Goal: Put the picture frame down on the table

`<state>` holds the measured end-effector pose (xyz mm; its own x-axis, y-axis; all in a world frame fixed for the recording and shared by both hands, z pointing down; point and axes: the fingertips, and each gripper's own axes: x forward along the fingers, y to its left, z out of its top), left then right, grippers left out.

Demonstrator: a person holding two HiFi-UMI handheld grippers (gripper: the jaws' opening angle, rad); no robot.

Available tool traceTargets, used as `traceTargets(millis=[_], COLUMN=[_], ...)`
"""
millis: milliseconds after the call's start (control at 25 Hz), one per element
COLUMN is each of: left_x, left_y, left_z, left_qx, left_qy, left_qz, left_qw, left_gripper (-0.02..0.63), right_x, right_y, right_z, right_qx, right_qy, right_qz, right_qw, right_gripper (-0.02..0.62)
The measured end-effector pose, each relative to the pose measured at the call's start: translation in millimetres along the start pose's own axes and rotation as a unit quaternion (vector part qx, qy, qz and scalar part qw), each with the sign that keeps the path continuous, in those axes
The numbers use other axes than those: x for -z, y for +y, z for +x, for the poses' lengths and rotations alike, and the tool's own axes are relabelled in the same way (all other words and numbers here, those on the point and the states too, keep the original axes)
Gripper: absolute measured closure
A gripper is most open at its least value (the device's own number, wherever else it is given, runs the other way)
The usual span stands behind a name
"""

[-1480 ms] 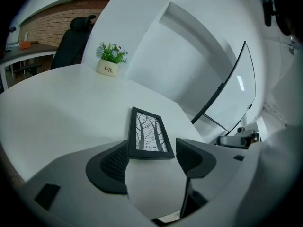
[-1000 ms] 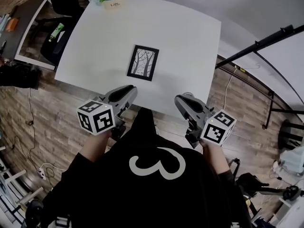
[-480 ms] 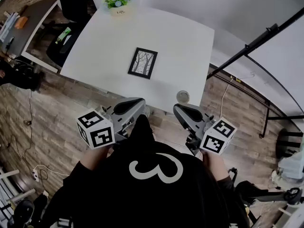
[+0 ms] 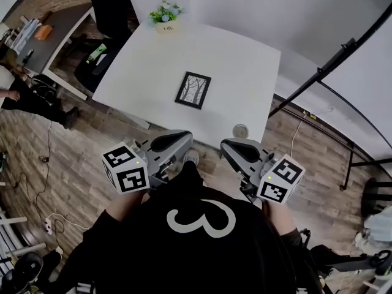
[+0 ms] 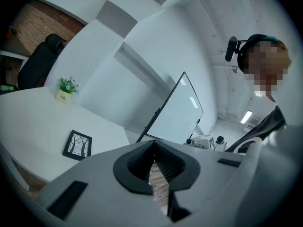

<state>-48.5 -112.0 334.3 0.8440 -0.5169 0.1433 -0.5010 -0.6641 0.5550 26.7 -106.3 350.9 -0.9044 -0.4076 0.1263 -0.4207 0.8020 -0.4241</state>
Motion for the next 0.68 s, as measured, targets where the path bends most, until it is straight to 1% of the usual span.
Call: traceTargets(millis=[240, 480, 680], left_x=[-13.5, -19.5, -24.0], left_y=[-15.0, -23.2, -24.0], left_z=[1.9, 1.4, 9.0], left_qx=[0.015, 0.017, 0.018], left_qy=[0.0, -0.007, -0.004], left_qz=[0.012, 0.028, 0.028], left_qw=[0.9998, 0.9995, 0.9994], left_gripper=[0.591, 0.591, 0.591], right_x=[-15.7, -26.6, -35.2], right_y=[4.7, 9.8, 11.8], right_z=[-3.9, -11.2, -12.7], right_qx=[0.003, 0.003, 0.0], right_qy=[-0.006, -0.013, -0.015], right_qz=[-0.022, -0.036, -0.043], right_qw=[1.0, 0.999, 0.999], right_gripper=[0.572, 0.572, 0.572])
